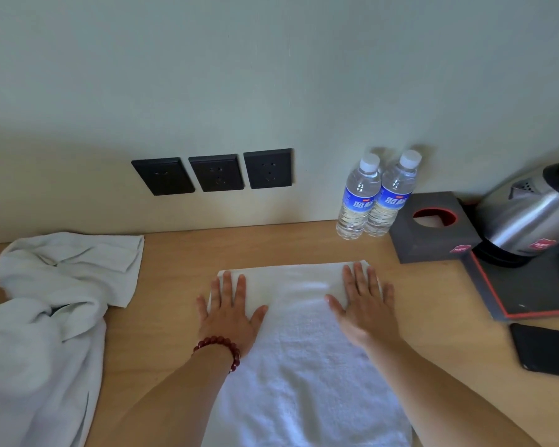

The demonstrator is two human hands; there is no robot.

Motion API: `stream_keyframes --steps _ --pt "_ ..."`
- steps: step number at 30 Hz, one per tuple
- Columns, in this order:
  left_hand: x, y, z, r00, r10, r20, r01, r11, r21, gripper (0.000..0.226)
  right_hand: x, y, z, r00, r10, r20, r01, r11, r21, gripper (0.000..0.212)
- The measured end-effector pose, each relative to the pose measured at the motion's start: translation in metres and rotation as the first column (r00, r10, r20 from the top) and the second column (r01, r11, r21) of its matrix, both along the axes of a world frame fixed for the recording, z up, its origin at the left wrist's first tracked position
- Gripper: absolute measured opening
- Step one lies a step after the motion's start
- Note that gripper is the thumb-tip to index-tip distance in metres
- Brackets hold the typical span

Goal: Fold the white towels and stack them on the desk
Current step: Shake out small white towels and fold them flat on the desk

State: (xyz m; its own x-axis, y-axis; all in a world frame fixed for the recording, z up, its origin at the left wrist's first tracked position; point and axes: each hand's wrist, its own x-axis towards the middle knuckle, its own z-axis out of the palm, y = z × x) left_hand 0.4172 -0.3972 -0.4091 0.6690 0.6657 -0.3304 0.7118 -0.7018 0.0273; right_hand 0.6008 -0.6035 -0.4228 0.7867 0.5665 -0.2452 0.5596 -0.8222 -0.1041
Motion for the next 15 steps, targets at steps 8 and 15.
stream_keyframes --steps 8,15 --pt "0.024 -0.006 0.011 0.986 -0.144 0.086 0.132 0.981 0.139 0.073 -0.022 0.013 0.008 0.994 0.105 0.036 -0.110 0.982 0.152 0.088" --pt "0.023 -0.005 -0.004 0.997 -0.065 0.038 0.064 0.997 0.034 0.076 -0.025 -0.001 -0.005 0.995 0.101 0.026 -0.103 0.990 0.095 0.090"
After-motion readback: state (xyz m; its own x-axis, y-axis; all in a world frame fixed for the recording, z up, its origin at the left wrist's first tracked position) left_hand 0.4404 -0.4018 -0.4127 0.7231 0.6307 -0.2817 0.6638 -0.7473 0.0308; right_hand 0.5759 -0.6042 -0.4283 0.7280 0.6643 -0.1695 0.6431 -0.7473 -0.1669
